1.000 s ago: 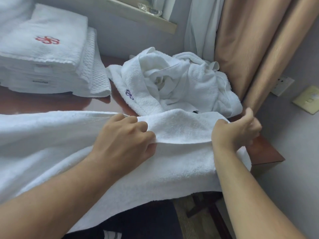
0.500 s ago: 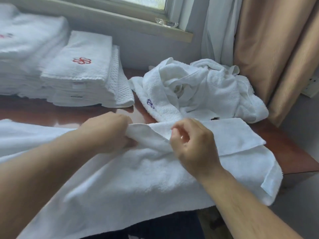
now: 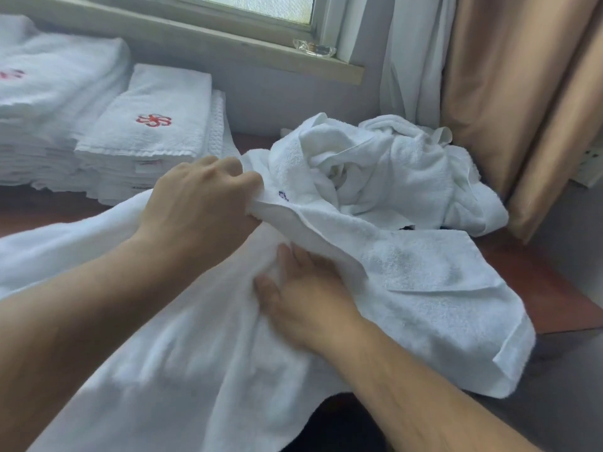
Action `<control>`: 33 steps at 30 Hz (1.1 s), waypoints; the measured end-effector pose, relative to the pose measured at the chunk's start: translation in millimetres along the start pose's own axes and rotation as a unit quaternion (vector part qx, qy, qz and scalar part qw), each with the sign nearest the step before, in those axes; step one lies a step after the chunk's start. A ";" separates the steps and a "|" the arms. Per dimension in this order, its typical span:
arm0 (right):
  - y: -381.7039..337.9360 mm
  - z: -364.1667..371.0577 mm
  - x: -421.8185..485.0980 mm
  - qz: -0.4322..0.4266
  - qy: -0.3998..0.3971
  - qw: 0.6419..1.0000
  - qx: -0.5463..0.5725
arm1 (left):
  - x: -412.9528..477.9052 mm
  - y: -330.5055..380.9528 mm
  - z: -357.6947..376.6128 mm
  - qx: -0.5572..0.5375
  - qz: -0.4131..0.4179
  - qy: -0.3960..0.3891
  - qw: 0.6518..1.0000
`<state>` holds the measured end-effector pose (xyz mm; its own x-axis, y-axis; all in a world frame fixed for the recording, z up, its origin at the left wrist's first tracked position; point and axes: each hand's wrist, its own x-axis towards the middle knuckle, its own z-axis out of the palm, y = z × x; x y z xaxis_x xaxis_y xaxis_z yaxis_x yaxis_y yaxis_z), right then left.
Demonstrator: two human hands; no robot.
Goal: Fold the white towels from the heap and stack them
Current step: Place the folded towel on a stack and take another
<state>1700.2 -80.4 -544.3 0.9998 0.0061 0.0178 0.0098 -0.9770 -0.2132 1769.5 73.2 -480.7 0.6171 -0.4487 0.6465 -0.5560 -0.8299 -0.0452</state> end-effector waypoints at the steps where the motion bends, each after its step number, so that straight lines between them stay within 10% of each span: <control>1: 2.9 0.0 4.5 -0.006 0.006 1.000 0.004 | -5.3 -0.5 -1.5 -0.010 0.016 0.001 1.000; 5: 9.9 -6.8 9.5 -0.042 0.045 0.998 0.018 | -37.2 -10.5 -5.2 -0.036 0.035 -0.069 0.996; 13: -59.3 -3.5 -1.7 -0.230 0.001 0.972 0.042 | -106.0 -113.2 -25.2 -0.084 -0.276 -0.252 0.924; 20: -138.3 6.8 1.9 -0.351 -0.020 0.936 -0.013 | -139.3 -181.7 -42.7 -0.005 -0.318 -0.297 0.900; 33: -185.6 23.2 52.1 -0.169 -0.108 0.976 -0.082 | -106.5 -170.2 -34.1 0.184 -0.086 0.062 0.977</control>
<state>1750.9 106.2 -526.5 0.9200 0.3619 -0.1503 0.3551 -0.9321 -0.0710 1779.4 273.5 -515.8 0.5987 -0.2668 0.7552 -0.1983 -0.9629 -0.1830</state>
